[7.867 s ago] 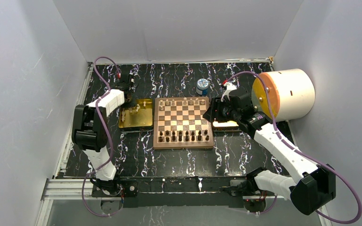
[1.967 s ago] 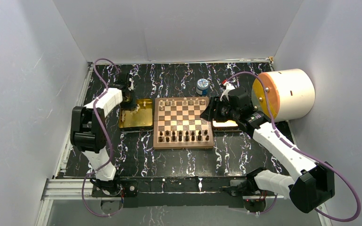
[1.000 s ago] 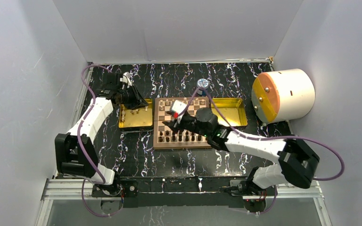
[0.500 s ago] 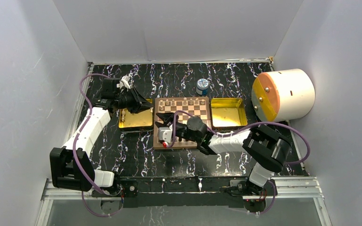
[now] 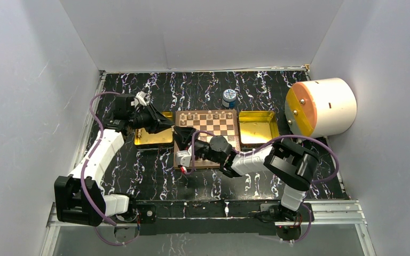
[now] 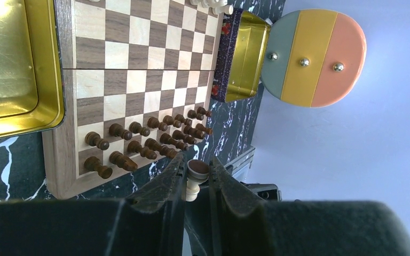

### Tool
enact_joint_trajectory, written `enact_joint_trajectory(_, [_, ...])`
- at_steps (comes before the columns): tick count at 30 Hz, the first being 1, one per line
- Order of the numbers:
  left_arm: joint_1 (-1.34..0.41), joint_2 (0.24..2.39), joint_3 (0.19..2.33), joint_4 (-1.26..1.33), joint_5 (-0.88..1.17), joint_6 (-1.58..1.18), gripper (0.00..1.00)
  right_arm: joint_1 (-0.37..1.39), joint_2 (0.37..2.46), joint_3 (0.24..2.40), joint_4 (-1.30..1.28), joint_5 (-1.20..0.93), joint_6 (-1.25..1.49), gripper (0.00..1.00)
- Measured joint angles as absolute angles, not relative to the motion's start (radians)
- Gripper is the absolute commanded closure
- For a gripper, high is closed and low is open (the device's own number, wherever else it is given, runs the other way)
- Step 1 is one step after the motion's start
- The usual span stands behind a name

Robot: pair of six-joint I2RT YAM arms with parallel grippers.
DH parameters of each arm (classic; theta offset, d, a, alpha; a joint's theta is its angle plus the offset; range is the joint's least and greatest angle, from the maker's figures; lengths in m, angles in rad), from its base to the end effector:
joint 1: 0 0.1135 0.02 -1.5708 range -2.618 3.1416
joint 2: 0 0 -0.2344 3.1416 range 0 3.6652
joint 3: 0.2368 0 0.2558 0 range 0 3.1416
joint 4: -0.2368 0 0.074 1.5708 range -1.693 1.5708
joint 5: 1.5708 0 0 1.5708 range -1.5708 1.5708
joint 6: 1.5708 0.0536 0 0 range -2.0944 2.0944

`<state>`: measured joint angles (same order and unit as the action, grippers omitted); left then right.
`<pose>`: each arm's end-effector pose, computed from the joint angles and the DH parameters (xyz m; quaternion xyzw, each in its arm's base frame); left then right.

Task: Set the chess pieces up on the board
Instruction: Place the chess piece on the chessboard.

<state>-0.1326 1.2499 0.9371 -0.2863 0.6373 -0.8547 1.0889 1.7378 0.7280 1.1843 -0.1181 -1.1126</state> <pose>0.2910 -0.0710 0.2505 -0.1598 0.8373 -0.4541 0.2592 0.1647 0.3285 0.1881 -0.5926 0.2503 0.0289 0.7651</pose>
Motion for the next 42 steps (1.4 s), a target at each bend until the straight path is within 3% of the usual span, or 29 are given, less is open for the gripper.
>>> enact_joint_trajectory(18, [-0.131,1.221,0.894,-0.243,0.647,-0.904,0.92,1.095,1.789,0.762,1.207,-0.086,-1.157,0.7])
enact_joint_trajectory(24, [-0.128,1.221,0.891,-0.237,0.643,-0.915,0.9,1.095,1.801,0.764,1.221,-0.081,-1.159,0.97])
enact_joint_trajectory(27, [-0.127,1.219,0.889,-0.237,0.639,-0.92,0.85,1.096,1.808,0.765,1.241,-0.078,-1.159,1.0])
enact_joint_trajectory(32, [-0.127,1.208,0.885,-0.234,0.638,-0.918,0.65,1.101,1.808,0.765,1.262,-0.059,-1.145,1.0])
enact_joint_trajectory(42, [-0.127,1.209,0.907,-0.247,0.57,-0.834,0.5,1.097,1.76,0.714,1.253,0.096,-0.974,1.0])
